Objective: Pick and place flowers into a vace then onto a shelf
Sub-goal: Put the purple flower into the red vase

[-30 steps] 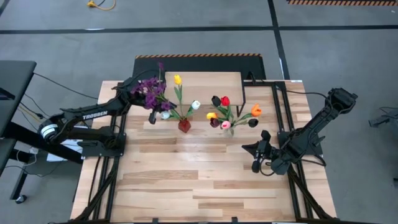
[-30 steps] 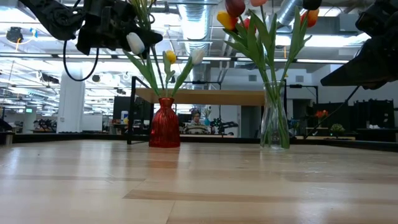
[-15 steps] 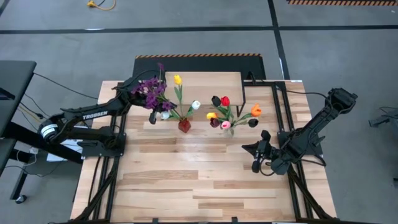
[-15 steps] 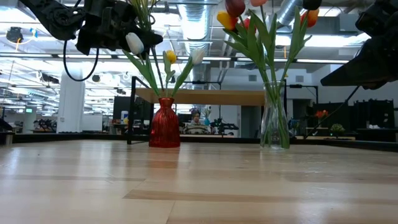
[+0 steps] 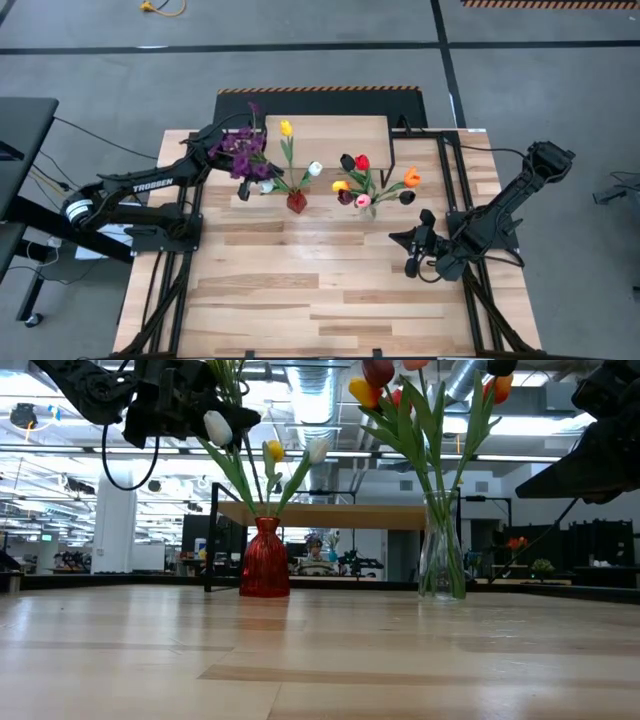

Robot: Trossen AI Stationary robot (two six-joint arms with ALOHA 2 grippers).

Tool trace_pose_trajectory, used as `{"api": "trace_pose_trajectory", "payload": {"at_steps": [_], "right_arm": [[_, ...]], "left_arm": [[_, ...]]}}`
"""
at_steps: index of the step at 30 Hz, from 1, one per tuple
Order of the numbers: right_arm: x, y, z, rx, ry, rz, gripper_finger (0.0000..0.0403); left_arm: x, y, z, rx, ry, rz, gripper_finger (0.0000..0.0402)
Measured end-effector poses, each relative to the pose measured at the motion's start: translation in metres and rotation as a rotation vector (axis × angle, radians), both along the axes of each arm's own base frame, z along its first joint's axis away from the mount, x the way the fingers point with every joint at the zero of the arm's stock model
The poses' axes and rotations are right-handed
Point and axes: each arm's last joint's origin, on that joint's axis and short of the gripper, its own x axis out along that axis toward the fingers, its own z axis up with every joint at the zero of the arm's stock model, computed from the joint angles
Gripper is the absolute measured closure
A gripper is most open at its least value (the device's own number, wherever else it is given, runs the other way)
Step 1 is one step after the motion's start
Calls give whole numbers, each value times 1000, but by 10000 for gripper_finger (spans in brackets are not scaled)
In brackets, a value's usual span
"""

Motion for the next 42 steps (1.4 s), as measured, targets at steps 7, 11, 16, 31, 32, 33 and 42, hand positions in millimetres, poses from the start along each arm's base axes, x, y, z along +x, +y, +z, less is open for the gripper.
{"api": "trace_pose_trajectory", "payload": {"at_steps": [7, 11, 16, 31, 32, 33, 42], "right_arm": [[0, 0, 0, 0, 0, 0, 403], [0, 0, 0, 0, 0, 0, 403], [0, 0, 0, 0, 0, 0, 403], [0, 0, 0, 0, 0, 0, 403], [0, 0, 0, 0, 0, 0, 403], [0, 0, 0, 0, 0, 0, 403], [0, 0, 0, 0, 0, 0, 403]], "left_arm": [[0, 0, 1, 5, -6, 9, 345], [0, 0, 1, 9, -10, 18, 330], [0, 1, 3, 17, -26, 24, 323], [4, -3, 8, 44, -70, 69, 361], [4, -3, 9, 50, -81, 68, 367], [4, -3, 10, 56, -91, 64, 372], [0, -5, 17, 86, -132, 50, 398]]}}
